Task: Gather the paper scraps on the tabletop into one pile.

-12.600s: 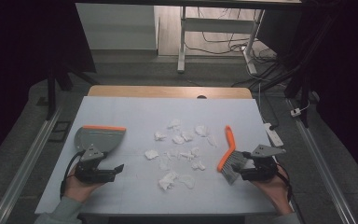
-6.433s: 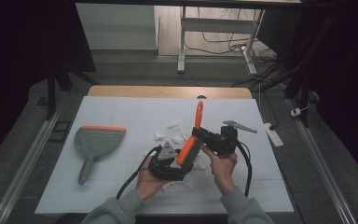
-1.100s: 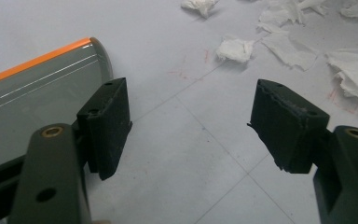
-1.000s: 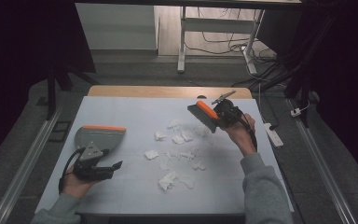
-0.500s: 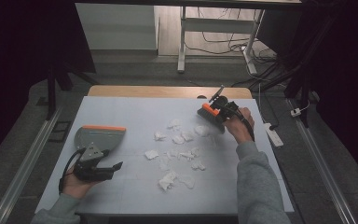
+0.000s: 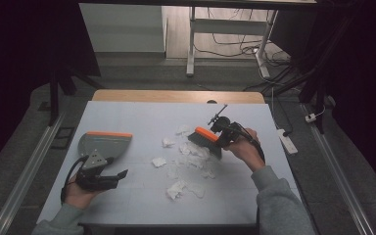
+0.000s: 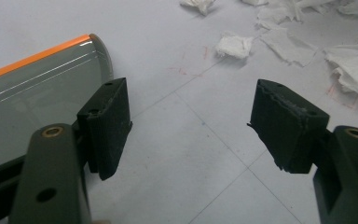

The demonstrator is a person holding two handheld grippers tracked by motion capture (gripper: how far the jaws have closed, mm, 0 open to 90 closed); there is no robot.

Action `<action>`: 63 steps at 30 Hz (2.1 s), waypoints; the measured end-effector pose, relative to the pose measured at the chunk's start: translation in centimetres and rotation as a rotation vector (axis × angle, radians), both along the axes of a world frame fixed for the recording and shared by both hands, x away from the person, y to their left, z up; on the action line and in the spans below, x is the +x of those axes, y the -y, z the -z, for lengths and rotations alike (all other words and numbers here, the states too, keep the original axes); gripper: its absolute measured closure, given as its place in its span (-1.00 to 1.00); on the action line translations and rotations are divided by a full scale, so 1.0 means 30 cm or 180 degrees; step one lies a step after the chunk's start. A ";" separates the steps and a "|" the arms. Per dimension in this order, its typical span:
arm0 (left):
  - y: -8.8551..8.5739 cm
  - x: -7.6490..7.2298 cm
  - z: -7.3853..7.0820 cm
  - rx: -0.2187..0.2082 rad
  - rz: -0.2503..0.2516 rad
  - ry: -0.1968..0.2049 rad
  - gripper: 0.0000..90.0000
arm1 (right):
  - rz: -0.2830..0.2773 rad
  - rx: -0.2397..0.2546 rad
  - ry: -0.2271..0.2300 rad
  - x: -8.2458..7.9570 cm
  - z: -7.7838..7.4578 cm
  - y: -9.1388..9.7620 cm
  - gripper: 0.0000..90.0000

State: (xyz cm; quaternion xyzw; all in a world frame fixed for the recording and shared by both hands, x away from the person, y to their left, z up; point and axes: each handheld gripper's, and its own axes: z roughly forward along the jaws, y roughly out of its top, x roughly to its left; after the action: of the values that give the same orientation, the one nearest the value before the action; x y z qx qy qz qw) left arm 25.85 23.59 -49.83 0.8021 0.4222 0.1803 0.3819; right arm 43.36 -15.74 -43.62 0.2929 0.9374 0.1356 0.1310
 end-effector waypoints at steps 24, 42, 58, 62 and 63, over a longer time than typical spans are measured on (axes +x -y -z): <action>0.003 0.000 0.007 0.0031 0.0013 0.0021 -0.34 | -0.0046 -0.0300 0.0570 0.288 0.049 -0.194 0.50; -0.004 -0.001 0.008 0.0012 -0.0027 0.0046 -0.34 | -0.0775 -0.0616 0.0407 0.188 0.055 -0.240 0.51; -0.003 -0.002 0.008 0.0024 -0.0038 0.0047 -0.33 | -0.0800 -0.0049 0.0607 -0.005 -0.040 -0.157 0.50; -0.004 -0.001 0.008 0.0024 -0.0039 0.0041 -0.33 | -0.0644 0.0113 0.0798 0.001 -0.073 -0.157 0.50; -0.005 -0.001 0.008 0.0025 -0.0038 0.0040 -0.33 | -0.0615 0.0154 0.0838 0.004 -0.076 -0.161 0.50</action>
State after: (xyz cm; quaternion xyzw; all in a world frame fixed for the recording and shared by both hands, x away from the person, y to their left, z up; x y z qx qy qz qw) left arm 25.83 23.73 -50.08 0.7999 0.4238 0.1893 0.3804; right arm 43.48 -10.92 -41.33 0.1842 0.9323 0.2074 0.2320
